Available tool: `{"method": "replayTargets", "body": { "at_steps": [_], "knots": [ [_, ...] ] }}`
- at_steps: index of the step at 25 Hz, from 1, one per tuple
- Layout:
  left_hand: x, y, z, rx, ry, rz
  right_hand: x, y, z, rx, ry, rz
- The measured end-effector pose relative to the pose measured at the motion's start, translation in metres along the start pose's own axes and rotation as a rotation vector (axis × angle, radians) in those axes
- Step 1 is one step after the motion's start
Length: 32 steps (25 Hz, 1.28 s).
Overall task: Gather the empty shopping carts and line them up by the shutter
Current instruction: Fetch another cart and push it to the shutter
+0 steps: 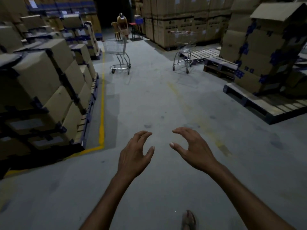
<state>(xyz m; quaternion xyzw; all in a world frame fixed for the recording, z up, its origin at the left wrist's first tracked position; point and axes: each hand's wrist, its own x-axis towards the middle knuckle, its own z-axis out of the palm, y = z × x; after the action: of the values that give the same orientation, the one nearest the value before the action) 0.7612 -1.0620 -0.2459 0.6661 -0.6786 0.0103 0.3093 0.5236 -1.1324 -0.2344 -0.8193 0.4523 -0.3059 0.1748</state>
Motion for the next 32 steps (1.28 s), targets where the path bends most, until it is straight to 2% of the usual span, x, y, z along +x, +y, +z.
{"method": "replayTargets", "body": {
  "at_steps": [6,12,16,21,25,32],
  "knots": [
    [0.148,-0.027,0.071,0.055,0.024,0.079,0.134,0.091,0.016,0.017,-0.003,0.044],
    [0.297,-0.048,0.130,0.119,0.061,0.040,0.286,0.171,0.013,-0.030,-0.015,0.027],
    [0.372,-0.063,0.162,0.135,0.067,0.012,0.365,0.204,0.021,-0.066,0.058,-0.014],
    [0.477,-0.110,0.199,0.183,0.097,0.073,0.473,0.239,0.048,-0.236,0.162,-0.167],
    [0.583,-0.168,0.232,0.282,0.149,0.203,0.580,0.269,0.071,-0.492,0.211,-0.282],
    [0.770,-0.241,0.266,0.353,0.115,0.258,0.760,0.308,0.099,-0.655,0.253,-0.147]
  ]
}}
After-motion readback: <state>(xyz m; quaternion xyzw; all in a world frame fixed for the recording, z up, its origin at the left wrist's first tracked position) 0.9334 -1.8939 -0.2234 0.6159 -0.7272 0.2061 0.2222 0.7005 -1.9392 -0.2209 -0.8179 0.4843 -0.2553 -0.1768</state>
